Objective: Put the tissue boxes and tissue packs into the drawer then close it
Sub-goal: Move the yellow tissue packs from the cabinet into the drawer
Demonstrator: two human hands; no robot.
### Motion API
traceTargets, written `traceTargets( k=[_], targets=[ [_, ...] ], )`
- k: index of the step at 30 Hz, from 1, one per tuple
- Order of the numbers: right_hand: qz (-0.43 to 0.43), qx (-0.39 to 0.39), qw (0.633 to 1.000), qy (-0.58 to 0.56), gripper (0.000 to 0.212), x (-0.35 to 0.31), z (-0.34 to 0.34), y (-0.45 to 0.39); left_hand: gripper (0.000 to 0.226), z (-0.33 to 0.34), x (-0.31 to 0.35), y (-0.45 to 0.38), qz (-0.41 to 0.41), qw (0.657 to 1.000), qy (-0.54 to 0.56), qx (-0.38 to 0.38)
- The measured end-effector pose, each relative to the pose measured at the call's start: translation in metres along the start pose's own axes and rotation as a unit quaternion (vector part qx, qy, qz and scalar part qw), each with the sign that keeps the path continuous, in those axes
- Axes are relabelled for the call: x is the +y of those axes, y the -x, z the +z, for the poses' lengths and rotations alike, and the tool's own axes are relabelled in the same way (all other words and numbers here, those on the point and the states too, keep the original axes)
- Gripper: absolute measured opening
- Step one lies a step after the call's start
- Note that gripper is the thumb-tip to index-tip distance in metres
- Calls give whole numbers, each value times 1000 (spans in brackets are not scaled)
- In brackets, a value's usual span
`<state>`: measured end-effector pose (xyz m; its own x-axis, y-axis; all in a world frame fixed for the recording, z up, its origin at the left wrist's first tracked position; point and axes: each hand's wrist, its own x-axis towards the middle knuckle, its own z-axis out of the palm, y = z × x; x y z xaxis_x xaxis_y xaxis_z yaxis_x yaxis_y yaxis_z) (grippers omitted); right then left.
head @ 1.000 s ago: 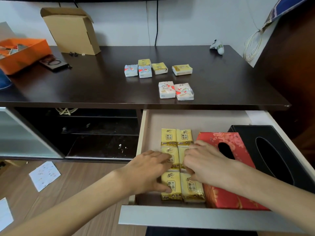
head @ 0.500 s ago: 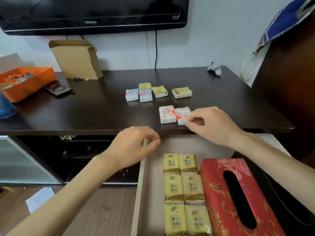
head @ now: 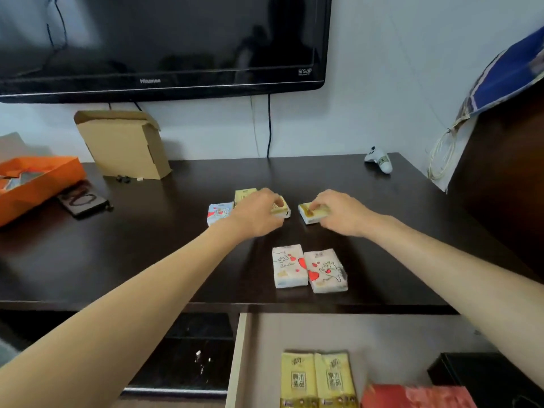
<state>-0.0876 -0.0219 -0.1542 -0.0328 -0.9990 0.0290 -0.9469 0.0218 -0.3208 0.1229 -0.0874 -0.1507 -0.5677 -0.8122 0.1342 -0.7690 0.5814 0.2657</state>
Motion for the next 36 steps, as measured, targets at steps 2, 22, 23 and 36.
traceTargets(
  k=[2, 22, 23, 36],
  targets=[
    [-6, -13, 1000, 12, 38, 8, 2, -9, 38, 5, -4, -26, 11, 998, -60, -26],
    [5, -8, 987, 159, 59, 20, -12, 23, 71, -1, 9, -35, 54, 997, -3, -64],
    [1, -5, 989, 151, 63, 20, -13, 26, 72, -4, 11, -30, 57, 997, -2, -58],
    [42, -22, 994, -97, 85, 27, -10, 25, 78, -26, 29, 41, 74, 996, 44, -23]
  ],
)
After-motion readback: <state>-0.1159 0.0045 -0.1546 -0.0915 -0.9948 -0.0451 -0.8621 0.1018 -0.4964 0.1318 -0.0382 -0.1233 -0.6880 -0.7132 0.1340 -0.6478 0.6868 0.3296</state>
